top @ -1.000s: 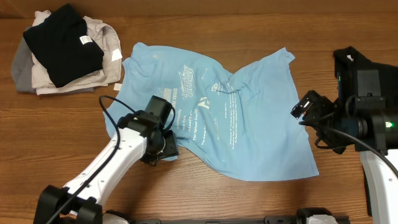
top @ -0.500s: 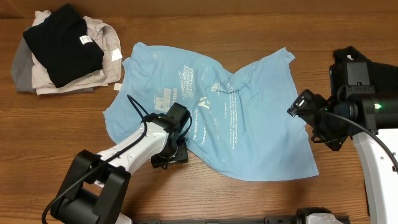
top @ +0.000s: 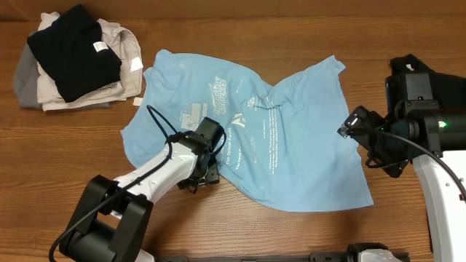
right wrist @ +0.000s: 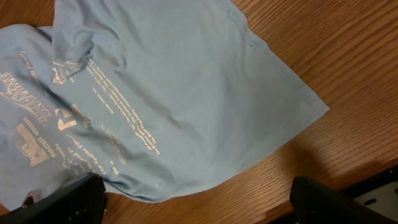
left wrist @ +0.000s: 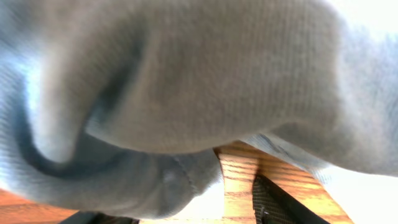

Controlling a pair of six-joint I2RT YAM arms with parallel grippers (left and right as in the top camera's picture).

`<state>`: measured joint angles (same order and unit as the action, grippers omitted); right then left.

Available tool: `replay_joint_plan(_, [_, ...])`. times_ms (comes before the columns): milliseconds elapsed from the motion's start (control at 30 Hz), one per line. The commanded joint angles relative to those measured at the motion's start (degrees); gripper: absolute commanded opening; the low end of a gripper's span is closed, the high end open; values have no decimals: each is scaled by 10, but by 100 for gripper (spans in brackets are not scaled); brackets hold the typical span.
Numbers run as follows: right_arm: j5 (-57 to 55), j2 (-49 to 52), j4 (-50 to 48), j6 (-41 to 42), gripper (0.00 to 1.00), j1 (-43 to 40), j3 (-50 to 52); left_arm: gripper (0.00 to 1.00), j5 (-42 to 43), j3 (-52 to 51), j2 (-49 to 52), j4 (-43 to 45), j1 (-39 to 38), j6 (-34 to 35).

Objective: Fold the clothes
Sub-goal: 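Grasp the shirt's lower-left hem with the left gripper, then grasp the shirt's lower-right corner with the right gripper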

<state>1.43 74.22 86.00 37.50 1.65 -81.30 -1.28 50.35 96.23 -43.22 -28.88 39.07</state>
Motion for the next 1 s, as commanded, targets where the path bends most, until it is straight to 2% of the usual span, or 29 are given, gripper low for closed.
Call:
replay_joint_plan(0, [-10, -3, -2, 2, 100, 2, -1, 51, -39, 9, 2, 2, 0, 9])
replay_joint_plan(67, [-14, -3, -2, 3, 100, 2, -1, 42, -54, 9, 2, 2, 0, 20])
replay_joint_plan(133, [-25, -3, 5, 20, 100, 2, -1, 25, -53, 9, 3, 4, 0, 29])
replay_joint_plan(233, [-49, -3, 18, 48, 100, 2, -1, 6, -53, 9, 4, 5, 0, 44])
replay_joint_plan(267, [-54, -3, 19, 54, 100, 2, -1, 4, -53, 9, 4, 5, 0, 45])
replay_joint_plan(500, [-59, 0, 8, 80, 100, -21, 24, 4, -53, 9, 5, 6, 0, 54])
replay_joint_plan(700, [-56, 5, -33, 122, 99, -94, 140, 4, -51, 9, 5, 7, 0, 79])
replay_joint_plan(967, [9, 5, -117, 120, 98, -178, 264, 4, -41, 9, 5, 22, 0, 79])
